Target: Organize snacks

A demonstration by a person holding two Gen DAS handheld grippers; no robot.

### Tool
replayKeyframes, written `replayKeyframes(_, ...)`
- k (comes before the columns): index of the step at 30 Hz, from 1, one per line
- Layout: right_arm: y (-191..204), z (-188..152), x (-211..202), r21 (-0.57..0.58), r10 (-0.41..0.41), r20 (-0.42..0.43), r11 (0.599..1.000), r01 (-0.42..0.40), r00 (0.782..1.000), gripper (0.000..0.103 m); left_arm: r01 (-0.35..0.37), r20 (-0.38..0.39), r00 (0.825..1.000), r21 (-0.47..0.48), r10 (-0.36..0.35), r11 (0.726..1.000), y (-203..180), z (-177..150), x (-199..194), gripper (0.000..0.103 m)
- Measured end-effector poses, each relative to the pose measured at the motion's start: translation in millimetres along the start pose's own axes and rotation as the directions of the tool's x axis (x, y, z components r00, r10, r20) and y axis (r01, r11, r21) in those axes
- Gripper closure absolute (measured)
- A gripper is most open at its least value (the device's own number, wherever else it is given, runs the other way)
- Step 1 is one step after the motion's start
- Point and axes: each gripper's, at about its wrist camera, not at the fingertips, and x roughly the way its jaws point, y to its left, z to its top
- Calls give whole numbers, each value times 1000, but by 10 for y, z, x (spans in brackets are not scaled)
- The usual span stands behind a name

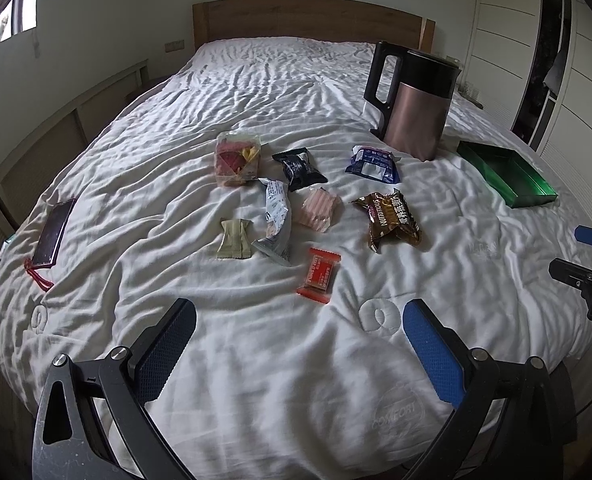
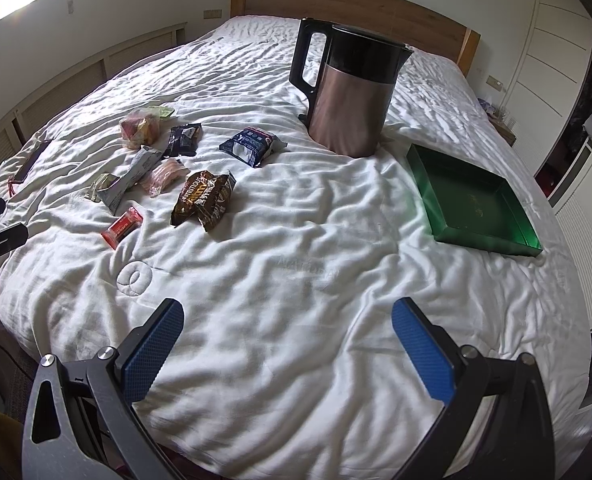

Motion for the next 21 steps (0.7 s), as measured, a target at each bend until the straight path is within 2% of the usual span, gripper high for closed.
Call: replayKeyframes(21, 15, 0, 21, -2, -1, -2, 1000, 1, 1000, 0, 3, -4, 1000, -3, -3, 1000, 15, -28, 32, 1)
